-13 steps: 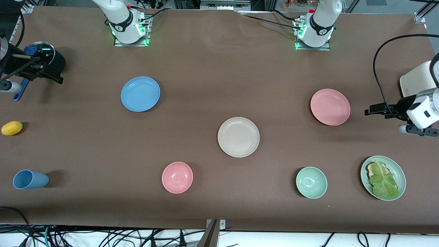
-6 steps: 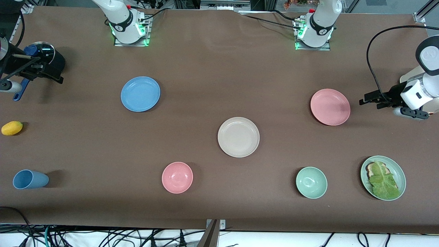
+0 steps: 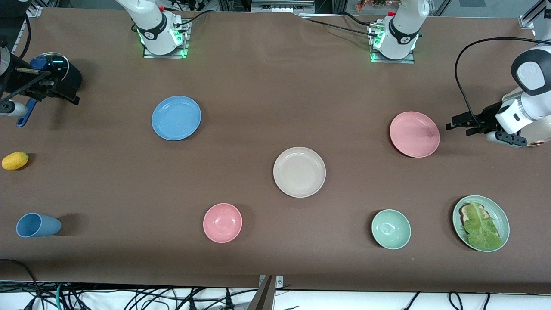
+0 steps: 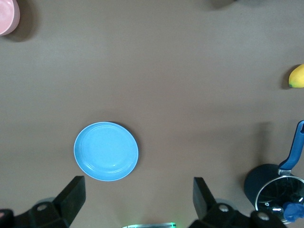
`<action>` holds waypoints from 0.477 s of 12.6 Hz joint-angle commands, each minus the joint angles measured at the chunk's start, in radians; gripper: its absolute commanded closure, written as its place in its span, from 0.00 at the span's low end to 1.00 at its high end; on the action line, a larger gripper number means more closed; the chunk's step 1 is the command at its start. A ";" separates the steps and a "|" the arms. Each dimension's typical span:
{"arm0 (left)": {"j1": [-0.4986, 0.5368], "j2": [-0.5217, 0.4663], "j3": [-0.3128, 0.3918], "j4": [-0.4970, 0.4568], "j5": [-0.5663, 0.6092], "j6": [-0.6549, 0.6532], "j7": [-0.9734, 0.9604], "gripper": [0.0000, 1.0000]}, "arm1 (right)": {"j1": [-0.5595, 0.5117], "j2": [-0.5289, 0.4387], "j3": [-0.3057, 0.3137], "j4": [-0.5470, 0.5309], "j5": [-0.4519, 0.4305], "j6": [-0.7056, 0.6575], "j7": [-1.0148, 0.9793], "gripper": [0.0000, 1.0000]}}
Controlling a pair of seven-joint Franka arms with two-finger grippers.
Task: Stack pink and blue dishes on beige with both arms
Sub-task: 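Move the left gripper toward the rim of the pink plate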
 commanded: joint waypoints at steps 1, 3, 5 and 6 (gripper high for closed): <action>0.034 0.038 -0.002 -0.009 -0.054 0.020 0.089 0.00 | -0.001 0.000 -0.002 0.022 0.013 -0.022 -0.005 0.00; 0.058 0.073 -0.003 -0.028 -0.090 0.075 0.156 0.00 | -0.001 0.000 -0.002 0.022 0.013 -0.022 -0.005 0.00; 0.060 0.116 -0.003 -0.031 -0.150 0.102 0.210 0.00 | -0.001 0.000 -0.002 0.022 0.013 -0.022 -0.005 0.00; 0.060 0.139 -0.003 -0.031 -0.166 0.128 0.230 0.00 | -0.001 0.000 -0.002 0.022 0.013 -0.022 -0.005 0.00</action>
